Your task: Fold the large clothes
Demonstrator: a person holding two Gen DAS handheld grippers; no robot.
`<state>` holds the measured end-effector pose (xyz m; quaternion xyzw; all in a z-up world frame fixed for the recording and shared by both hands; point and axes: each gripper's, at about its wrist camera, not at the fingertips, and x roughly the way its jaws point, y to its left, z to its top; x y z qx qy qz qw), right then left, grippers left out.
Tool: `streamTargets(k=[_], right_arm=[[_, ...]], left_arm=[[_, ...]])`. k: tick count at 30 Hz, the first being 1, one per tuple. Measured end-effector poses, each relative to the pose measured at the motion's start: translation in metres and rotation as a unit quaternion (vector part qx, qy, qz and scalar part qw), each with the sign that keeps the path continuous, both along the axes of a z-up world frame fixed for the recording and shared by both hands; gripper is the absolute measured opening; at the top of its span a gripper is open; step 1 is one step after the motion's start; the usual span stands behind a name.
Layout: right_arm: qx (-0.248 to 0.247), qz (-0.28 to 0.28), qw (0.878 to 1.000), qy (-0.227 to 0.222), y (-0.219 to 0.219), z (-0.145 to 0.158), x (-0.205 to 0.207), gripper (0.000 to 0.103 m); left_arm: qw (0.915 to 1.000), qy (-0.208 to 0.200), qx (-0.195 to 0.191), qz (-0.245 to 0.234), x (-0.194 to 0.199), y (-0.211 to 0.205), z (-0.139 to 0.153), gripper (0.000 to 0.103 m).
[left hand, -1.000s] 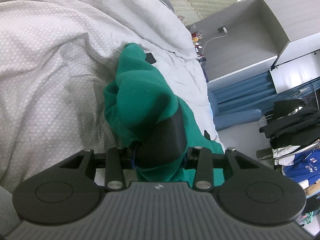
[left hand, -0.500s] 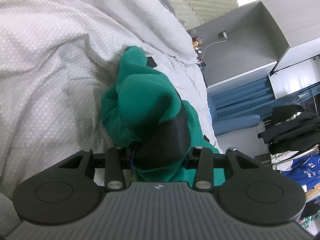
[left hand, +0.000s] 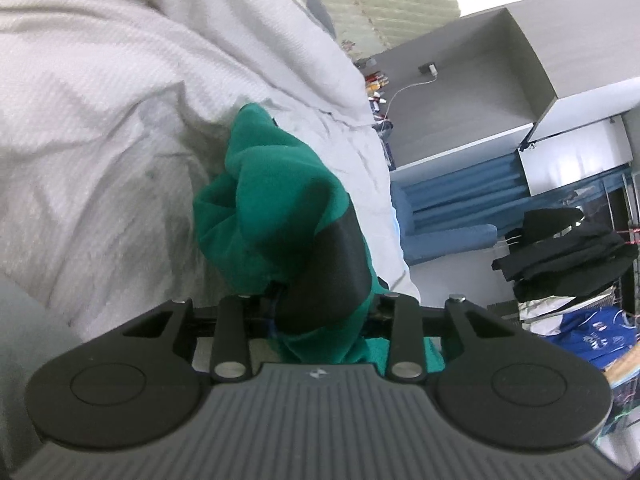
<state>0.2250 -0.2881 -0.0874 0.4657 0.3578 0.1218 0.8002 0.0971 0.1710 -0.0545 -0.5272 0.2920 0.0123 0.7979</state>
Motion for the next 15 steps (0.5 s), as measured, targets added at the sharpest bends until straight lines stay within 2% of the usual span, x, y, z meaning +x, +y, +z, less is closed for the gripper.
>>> streamTargets(k=[3,5,7,9,12,15], right_arm=[[0.023,-0.001,1.0,0.009,-0.002,-0.003,0.005,0.032],[0.042,-0.003,0.999,-0.005,-0.003,0.0,0.011,0.045],[0.069,-0.005,0.997,-0.027,-0.001,0.006,0.016,0.076],[0.083,-0.002,0.996,-0.045,0.002,0.014,0.022,0.081],[0.068,0.007,0.996,-0.059,0.008,0.02,0.039,0.081],[0.078,0.0,0.995,-0.069,0.009,0.021,0.059,0.081]], left_arm=[[1.0,0.0,-0.007,0.001,0.003,0.005,0.001,0.053],[0.9997,-0.012,-0.019,0.004,0.005,0.008,0.003,0.063],[0.9992,-0.028,-0.025,0.01,0.007,0.01,0.01,0.067],[0.9988,-0.042,-0.023,0.014,0.012,0.012,0.016,0.07],[0.9981,-0.054,-0.015,0.025,0.025,0.013,0.021,0.07],[0.9976,-0.061,-0.006,0.032,0.042,0.014,0.024,0.071]])
